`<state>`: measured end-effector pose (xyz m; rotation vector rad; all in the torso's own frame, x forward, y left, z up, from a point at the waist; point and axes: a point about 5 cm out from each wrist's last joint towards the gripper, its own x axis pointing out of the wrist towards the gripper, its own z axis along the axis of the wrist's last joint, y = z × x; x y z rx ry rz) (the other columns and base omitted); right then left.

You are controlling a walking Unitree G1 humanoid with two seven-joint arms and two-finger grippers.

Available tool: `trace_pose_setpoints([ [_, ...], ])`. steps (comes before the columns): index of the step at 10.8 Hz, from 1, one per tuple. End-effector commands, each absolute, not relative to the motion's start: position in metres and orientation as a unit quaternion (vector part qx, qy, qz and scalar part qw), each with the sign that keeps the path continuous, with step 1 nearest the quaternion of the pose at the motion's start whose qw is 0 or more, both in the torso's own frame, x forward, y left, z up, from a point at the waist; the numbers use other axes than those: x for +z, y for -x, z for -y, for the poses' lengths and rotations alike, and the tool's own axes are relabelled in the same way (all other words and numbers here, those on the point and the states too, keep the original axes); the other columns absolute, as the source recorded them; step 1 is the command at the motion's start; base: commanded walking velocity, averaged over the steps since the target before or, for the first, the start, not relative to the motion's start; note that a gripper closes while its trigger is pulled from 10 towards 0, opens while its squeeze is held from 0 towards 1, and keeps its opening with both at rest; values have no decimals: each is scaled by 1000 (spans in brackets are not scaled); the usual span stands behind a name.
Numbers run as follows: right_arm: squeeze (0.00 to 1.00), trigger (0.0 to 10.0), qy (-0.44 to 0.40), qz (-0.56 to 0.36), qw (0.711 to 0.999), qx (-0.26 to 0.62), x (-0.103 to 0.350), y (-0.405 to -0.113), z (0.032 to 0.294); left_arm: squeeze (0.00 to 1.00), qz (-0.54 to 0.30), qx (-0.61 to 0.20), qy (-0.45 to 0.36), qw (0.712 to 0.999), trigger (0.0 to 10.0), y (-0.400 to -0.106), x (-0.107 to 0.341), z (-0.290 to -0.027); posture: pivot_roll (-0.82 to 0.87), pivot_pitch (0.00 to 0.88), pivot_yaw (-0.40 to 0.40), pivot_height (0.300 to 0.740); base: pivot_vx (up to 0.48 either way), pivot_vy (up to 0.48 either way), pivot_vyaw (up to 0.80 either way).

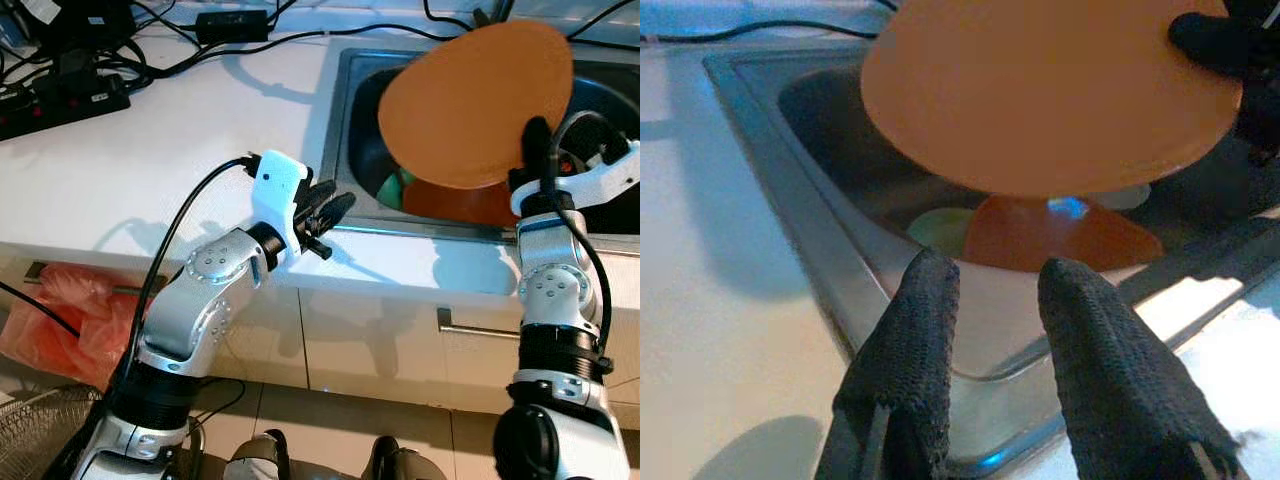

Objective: Kitchen organization

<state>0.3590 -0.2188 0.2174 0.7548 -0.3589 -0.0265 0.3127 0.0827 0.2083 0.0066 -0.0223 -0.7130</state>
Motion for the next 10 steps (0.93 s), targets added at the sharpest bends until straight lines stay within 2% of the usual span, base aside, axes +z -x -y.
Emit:
trace_pose_setpoints([
  [1, 0, 10000, -322, 207, 924, 2, 235, -360, 218, 0, 6, -352, -9, 936, 10000, -312, 204, -83, 166, 164, 35, 740, 0, 0, 0],
  [4, 0, 10000, -201, 180, 963, 10, 228, -365, 208, 0, 8, -357, -14, 934, 10000, -311, 203, -80, 164, 164, 32, 740, 0, 0, 0],
  [8, 0, 10000, -171, 112, 979, 25, 199, -373, 195, 0, 7, -362, -19, 932, 10000, -309, 201, -79, 170, 160, 33, 740, 0, 0, 0],
  [10, 0, 10000, -140, 111, 983, 50, 208, -379, 190, 0, 3, -372, -23, 928, 10000, -307, 199, -76, 163, 155, 31, 740, 0, 0, 0],
])
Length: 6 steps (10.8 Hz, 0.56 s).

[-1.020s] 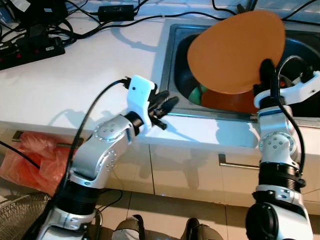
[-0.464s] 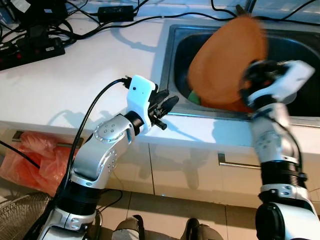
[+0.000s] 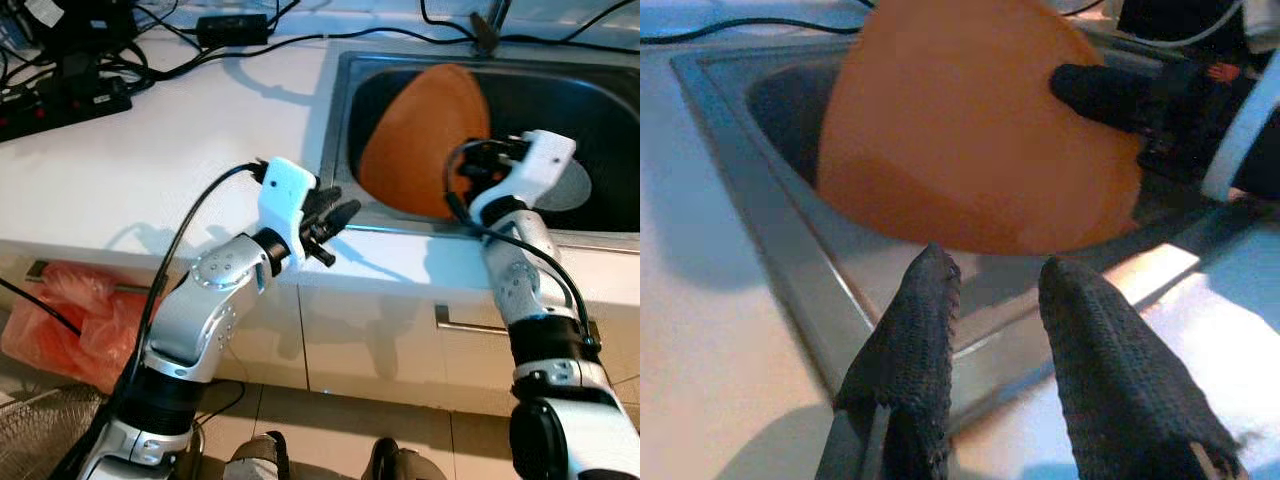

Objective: Kitchen organization

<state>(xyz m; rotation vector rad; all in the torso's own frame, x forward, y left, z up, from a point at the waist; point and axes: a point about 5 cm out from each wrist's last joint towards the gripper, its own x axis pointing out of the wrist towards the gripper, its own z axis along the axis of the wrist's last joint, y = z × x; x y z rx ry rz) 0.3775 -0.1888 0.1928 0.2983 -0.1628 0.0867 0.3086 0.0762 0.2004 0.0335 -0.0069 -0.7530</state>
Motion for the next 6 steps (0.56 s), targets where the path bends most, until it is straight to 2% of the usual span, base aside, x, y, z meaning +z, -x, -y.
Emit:
trace_pose_setpoints([
  [1, 0, 10000, -132, 114, 983, 54, 211, -381, 189, 0, 1, -382, -24, 924, 10000, -305, 198, -73, 163, 153, 30, 740, 0, 0, 0],
  [4, 0, 10000, -110, 92, 987, 76, 205, -385, 181, 0, -2, -397, -30, 917, 10000, -301, 196, -71, 168, 149, 28, 740, 0, 0, 0],
  [5, 1000, 10000, -111, 90, 987, 78, 204, -385, 179, 0, -1, -395, -30, 918, 10000, -301, 196, -72, 171, 152, 27, 740, 0, 0, 0],
  [6, 1000, 10000, -110, 90, 987, 80, 204, -386, 179, 0, -2, -395, -30, 918, 10000, -301, 196, -71, 171, 155, 25, 740, 0, 0, 0],
])
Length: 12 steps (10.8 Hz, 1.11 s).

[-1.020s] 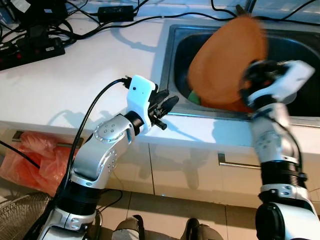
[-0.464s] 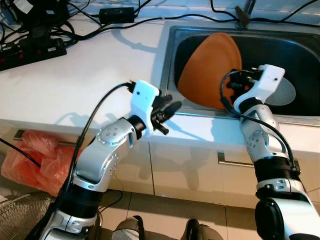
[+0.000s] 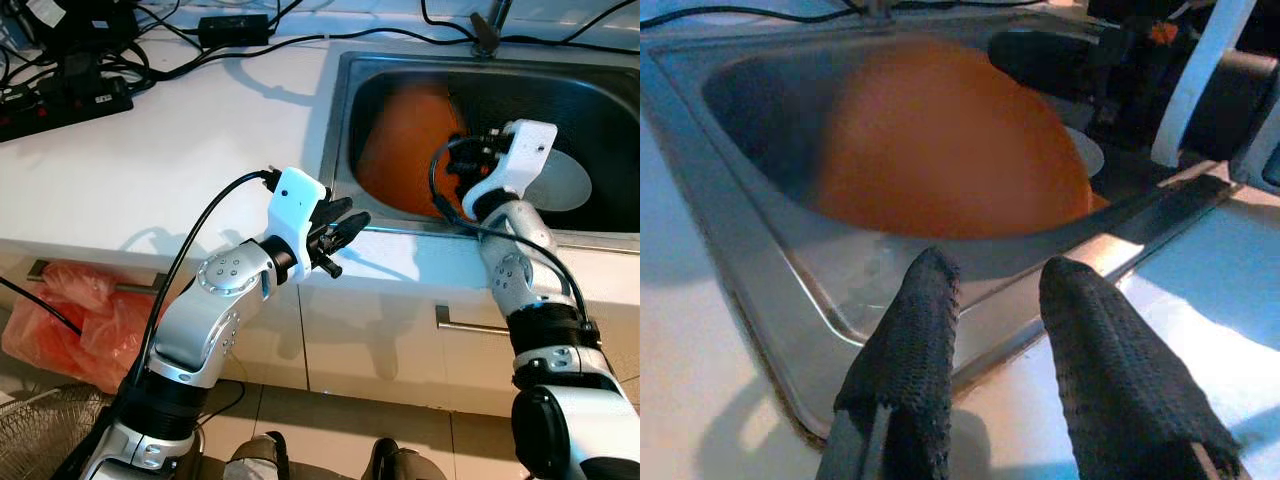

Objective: Kitchen organization

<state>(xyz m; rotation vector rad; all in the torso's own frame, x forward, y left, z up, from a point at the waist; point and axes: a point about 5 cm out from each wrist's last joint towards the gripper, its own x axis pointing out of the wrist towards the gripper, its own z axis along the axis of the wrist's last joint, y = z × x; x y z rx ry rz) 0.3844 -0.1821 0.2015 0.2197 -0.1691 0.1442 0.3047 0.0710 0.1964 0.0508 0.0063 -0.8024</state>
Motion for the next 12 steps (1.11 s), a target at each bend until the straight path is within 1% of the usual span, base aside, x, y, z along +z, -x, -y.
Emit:
trace_pose_setpoints([
  [1, 1000, 10000, -109, 89, 987, 79, 204, -386, 179, 0, -1, -396, -29, 918, 10000, -301, 196, -71, 171, 158, 25, 740, 0, 0, 0],
  [2, 1000, 10000, -107, 88, 987, 77, 204, -387, 180, 0, -2, -395, -28, 918, 10000, -301, 196, -72, 172, 159, 24, 740, 0, 0, 0],
  [3, 0, 10000, -106, 89, 987, 76, 204, -387, 180, 0, -1, -393, -28, 919, 10000, -302, 196, -72, 170, 160, 25, 740, 0, 0, 0],
  [5, 0, 10000, -112, 115, 985, 67, 212, -384, 182, 0, 11, -378, -24, 925, 10000, -304, 198, -75, 172, 162, 26, 740, 0, 0, 0],
  [6, 0, 10000, -108, 169, 977, 73, 232, -380, 181, 0, 30, -351, -26, 936, 10000, -309, 202, -80, 167, 163, 27, 740, 0, 0, 0],
  [8, 0, 10000, -70, 228, 969, 70, 253, -371, 178, 0, 63, -315, -13, 947, 10000, -314, 210, -83, 158, 161, 28, 740, 0, 0, 0],
  [9, 0, 10000, -52, 250, 965, 65, 258, -364, 176, 0, 78, -265, -53, 960, 10000, -318, 214, -88, 149, 158, 29, 740, 0, 0, 0],
  [10, 0, 10000, -42, 258, 963, 61, 257, -359, 175, 0, 114, -240, -46, 963, 10000, -322, 221, -87, 147, 158, 29, 740, 0, 0, 0],
  [11, 0, 10000, -32, 262, 963, 53, 249, -350, 175, 0, 149, -187, -26, 971, 10000, -325, 228, -93, 139, 158, 28, 740, 0, 0, 0],
  [12, 0, 10000, -30, 261, 964, 47, 246, -346, 176, 0, 161, -171, -22, 972, 10000, -326, 230, -97, 138, 159, 28, 740, 0, 0, 0],
])
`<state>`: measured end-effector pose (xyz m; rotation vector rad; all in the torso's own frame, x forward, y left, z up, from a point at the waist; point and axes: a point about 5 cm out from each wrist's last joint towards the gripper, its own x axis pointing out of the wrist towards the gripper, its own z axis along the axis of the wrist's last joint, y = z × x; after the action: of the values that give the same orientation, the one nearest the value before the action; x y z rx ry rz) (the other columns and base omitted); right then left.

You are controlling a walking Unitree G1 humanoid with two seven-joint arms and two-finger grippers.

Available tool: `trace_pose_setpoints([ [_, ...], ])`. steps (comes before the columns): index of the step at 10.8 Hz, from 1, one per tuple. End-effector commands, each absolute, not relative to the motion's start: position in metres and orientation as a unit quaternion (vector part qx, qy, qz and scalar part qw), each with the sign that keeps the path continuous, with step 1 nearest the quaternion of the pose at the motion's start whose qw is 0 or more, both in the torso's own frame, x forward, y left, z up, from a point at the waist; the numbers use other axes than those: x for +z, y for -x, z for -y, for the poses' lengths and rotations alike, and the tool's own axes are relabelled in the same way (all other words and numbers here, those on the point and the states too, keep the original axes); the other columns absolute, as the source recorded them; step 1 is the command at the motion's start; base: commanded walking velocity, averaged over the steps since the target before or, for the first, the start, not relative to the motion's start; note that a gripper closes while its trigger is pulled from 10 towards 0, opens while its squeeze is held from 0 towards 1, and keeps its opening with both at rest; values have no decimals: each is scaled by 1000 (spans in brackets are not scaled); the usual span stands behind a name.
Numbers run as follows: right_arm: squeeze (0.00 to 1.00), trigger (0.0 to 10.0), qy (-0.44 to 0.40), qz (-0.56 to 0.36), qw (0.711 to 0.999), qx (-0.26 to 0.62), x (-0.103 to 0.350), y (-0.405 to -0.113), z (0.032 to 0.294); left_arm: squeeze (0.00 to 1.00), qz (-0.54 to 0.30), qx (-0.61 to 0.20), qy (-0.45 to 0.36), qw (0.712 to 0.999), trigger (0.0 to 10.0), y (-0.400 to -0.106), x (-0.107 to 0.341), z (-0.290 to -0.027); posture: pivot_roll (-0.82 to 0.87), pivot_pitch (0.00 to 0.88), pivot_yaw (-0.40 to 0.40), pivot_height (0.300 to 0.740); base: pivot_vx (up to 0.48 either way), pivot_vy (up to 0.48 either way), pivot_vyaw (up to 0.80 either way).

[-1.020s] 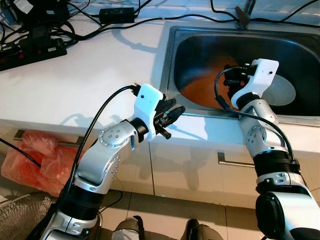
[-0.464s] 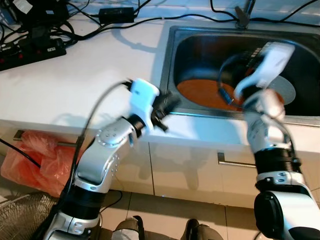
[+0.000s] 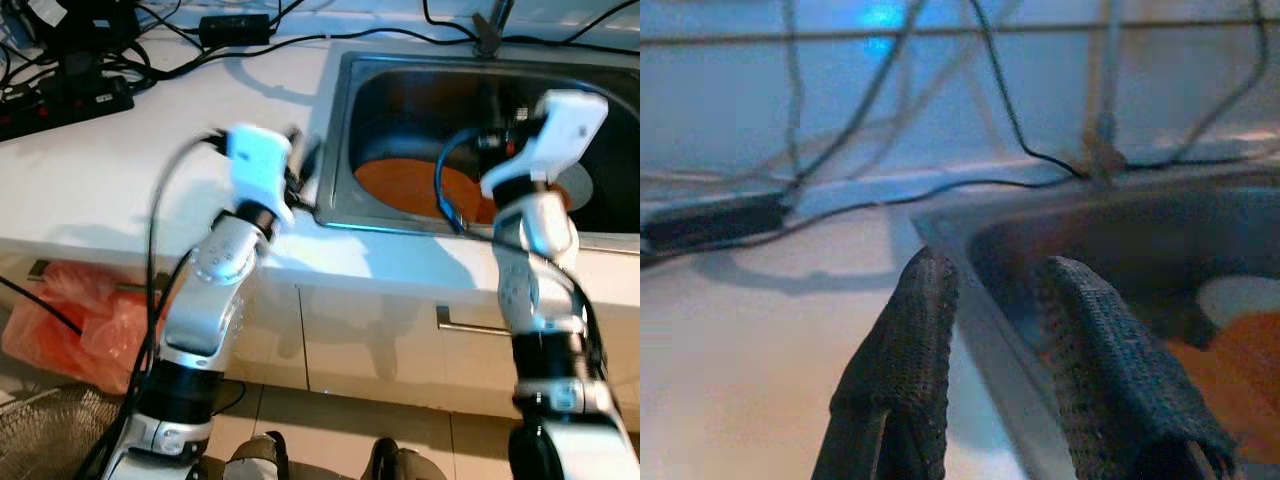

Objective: Kitchen organization

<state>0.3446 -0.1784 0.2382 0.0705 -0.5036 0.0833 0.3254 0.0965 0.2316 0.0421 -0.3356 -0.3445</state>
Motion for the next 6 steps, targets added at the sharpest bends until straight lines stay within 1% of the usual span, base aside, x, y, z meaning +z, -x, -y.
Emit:
trace_pose_setpoints([
  [1, 0, 10000, -34, 262, 964, 31, 238, -337, 179, 0, 180, -135, -28, 974, 10000, -327, 234, -107, 132, 160, 28, 740, 0, 0, 0],
  [4, 0, 10000, -25, 248, 968, 17, 216, -321, 180, 0, 201, -69, -27, 977, 10000, -329, 227, -121, 115, 160, 27, 740, 0, 0, 0],
  [6, 0, 10000, -29, 235, 971, 9, 209, -319, 179, 0, 199, -39, -29, 979, 10000, -330, 220, -128, 111, 160, 27, 740, 0, 0, 0],
])
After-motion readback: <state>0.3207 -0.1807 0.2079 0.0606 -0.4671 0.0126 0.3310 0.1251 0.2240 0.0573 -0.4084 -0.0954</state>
